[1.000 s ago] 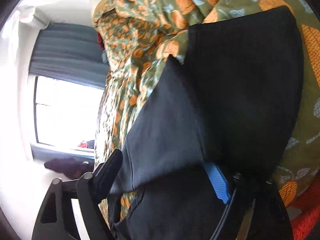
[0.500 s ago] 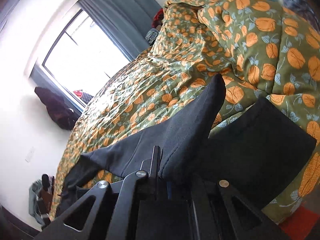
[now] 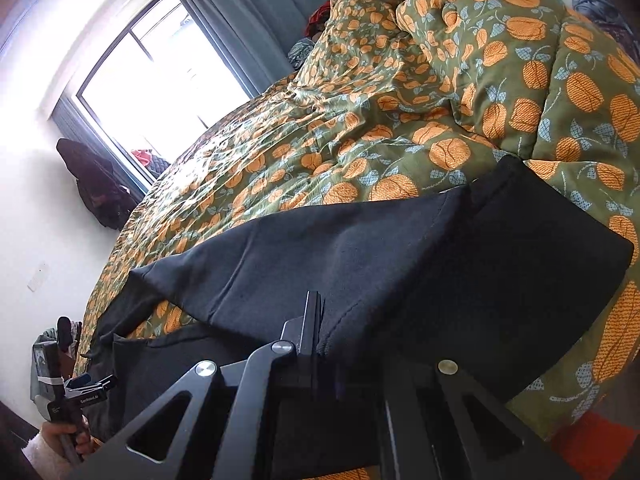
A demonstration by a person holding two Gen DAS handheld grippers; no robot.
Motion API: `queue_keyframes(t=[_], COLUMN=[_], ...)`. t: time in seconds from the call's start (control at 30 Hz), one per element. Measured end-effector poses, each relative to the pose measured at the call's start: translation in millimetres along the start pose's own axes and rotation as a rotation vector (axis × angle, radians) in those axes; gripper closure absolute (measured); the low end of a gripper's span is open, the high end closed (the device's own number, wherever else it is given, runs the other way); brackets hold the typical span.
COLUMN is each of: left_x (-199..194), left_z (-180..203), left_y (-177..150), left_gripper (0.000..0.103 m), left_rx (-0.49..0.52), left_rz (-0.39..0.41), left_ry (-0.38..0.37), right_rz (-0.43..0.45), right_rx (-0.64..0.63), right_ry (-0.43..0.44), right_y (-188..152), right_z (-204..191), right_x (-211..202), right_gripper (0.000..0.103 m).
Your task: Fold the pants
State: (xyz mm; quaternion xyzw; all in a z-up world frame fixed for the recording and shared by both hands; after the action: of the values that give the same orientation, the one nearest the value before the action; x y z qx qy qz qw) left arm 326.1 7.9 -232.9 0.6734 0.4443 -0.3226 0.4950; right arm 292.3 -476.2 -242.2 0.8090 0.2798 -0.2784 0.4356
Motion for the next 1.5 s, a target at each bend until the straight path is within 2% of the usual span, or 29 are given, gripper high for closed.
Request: queue_keyframes(t=[0.1,0.23,0.37,0.47,0.57,0.7,0.77,0.8,0.83,0.87,0.9,0.97,1.03,1.07,1.17,1.2,1.23,1.27,1.3,1.37,1.43,1.5], left_x=[-2,-10,9,38,61,82,88,89,93,97,98,78,36,10,-64,-81,-87,-86,-79,-51,-17,1], left_z=[1,-11,-34,-41,-38,-37,-39,-38,-38,-36,-38,-45,-61,-73,-114,-124,-129,-128,-122,-95,-60,-38], left_y=[2,36,100,139,162,176,179,179,180,181,179,181,185,185,161,141,119,96,68,11,-33,-57], left_gripper=[0.001,0.001,0.001,0.001,0.001,0.002,0.011,0.034,0.076,0.098,0.098,0.098,0.098,0.098,0.097,0.097,0.096,0.096,0.095,0.095,0.096,0.096], left_rx=[-0.012,-0.150,-0.327,-0.393,-0.445,-0.534,-0.568,-0.579,-0.584,-0.584,-0.594,-0.597,-0.584,-0.579,-0.555,-0.549,-0.549,-0.552,-0.552,-0.514,-0.478,-0.509], left_rz=[-0.010,-0.024,-0.062,-0.098,-0.131,-0.150,-0.140,-0.137,-0.145,-0.163,-0.175,-0.127,-0.023,0.043,0.241,0.273,0.271,0.248,0.204,0.066,-0.066,-0.132], left_ry=[-0.041,-0.335,-0.511,-0.504,-0.561,-0.655,-0.695,-0.716,-0.751,-0.777,-0.775,-0.783,-0.793,-0.799,-0.797,-0.785,-0.777,-0.774,-0.772,-0.748,-0.716,-0.725], right_rz=[-0.005,0.007,0.021,0.036,0.034,0.009,-0.006,-0.018,-0.033,-0.045,-0.052,-0.072,-0.078,-0.061,0.036,0.057,0.050,0.006,-0.076,-0.242,-0.375,-0.450], right_rx=[0.006,0.000,-0.003,-0.040,-0.067,-0.116,-0.157,-0.176,-0.188,-0.198,-0.205,-0.204,-0.205,-0.214,-0.251,-0.265,-0.281,-0.294,-0.302,-0.294,-0.212,-0.140], right_ry=[0.005,0.079,0.226,0.289,0.336,0.394,0.432,0.453,0.474,0.483,0.470,0.391,0.285,0.263,0.311,0.340,0.359,0.360,0.341,0.213,0.095,-0.002], right_y=[-1,2,6,7,6,-2,-8,-10,-13,-14,-15,-8,11,26,74,86,93,95,92,73,48,27], right_z=[1,-12,-31,-41,-45,-45,-46,-46,-45,-43,-39,-27,-15,-13,-29,-35,-40,-40,-34,-4,38,74], right_x=[-1,-17,-46,-69,-86,-103,-113,-117,-120,-121,-119,-107,-91,-87,-99,-105,-107,-102,-90,-56,-23,-1], right_gripper=[0.097,0.097,0.097,0.097,0.097,0.097,0.097,0.097,0.097,0.097,0.097,0.097,0.097,0.097,0.097,0.097,0.097,0.097,0.097,0.097,0.097,0.097])
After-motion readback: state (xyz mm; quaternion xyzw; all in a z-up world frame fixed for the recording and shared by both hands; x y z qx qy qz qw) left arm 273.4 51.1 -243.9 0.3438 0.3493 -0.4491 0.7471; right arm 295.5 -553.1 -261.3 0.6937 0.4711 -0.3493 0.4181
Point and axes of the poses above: each gripper's, at about its wrist camera, not at the fingertips, and x roughly the way its jaws point, z to its right, y to its top, the point moved 6 cm from there along x, roughly the way its jaws point, and after that the axes turned 7 degrees about -z, right-handed, at the moved point
